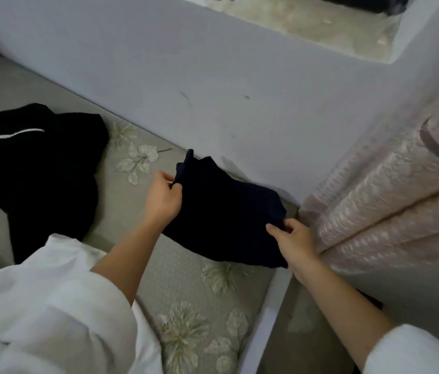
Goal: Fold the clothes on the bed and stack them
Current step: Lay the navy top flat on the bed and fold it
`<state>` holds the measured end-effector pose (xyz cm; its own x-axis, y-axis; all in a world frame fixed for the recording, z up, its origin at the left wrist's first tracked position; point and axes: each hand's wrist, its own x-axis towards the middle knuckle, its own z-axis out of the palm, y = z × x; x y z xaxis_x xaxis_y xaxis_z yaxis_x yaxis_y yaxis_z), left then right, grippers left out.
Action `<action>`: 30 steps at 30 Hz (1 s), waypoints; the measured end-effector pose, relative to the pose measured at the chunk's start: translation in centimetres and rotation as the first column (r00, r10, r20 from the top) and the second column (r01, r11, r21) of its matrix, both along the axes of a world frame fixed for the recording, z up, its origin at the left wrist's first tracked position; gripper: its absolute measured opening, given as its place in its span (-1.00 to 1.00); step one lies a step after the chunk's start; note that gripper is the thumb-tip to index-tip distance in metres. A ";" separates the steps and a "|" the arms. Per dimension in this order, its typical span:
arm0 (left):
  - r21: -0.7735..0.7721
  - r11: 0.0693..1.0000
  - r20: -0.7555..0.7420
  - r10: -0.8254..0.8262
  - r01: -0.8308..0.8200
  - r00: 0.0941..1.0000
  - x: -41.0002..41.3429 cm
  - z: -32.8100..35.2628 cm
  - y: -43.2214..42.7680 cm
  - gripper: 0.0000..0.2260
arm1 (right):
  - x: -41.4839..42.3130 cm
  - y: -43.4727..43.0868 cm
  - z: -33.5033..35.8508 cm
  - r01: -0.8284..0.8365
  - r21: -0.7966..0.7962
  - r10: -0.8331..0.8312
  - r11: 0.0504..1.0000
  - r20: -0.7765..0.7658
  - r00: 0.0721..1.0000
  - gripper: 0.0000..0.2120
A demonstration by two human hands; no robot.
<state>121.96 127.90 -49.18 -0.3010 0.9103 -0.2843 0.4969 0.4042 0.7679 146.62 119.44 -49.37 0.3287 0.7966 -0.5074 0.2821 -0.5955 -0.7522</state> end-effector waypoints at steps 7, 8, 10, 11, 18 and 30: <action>0.098 0.995 -0.070 -0.022 0.029 0.997 -0.3 -4.0 6.9 -0.74 | 0.4 1.8 -5.4 0.129 -0.009 -0.129 0.992 0.022 0.991 -0.79; 0.080 0.996 -0.074 -0.024 0.030 0.997 -0.2 -5.0 6.8 -0.69 | 0.5 1.8 -6.4 0.129 -0.038 -0.128 0.991 0.030 0.991 -0.81; -0.029 0.996 -0.164 -0.084 0.080 0.983 -0.1 -7.6 5.8 -0.59 | 0.6 1.9 -8.4 0.116 -0.146 -0.110 0.983 0.049 0.993 -0.80; -0.107 0.986 -0.227 -0.149 0.127 0.962 -0.1 -8.8 5.0 -0.55 | 0.7 2.0 -9.3 0.121 -0.207 -0.115 0.971 0.042 0.992 -0.75; -0.288 0.913 -0.327 -0.377 0.289 0.867 -1.6 -13.9 1.2 -0.53 | 1.1 5.0 -11.7 0.364 -0.274 -0.398 0.890 -0.077 0.914 -0.57; -0.330 0.867 -0.276 -0.468 0.374 0.840 -1.7 -13.9 -0.8 -0.44 | 3.3 6.4 -12.8 0.208 -0.249 -0.149 0.946 0.234 0.961 -0.51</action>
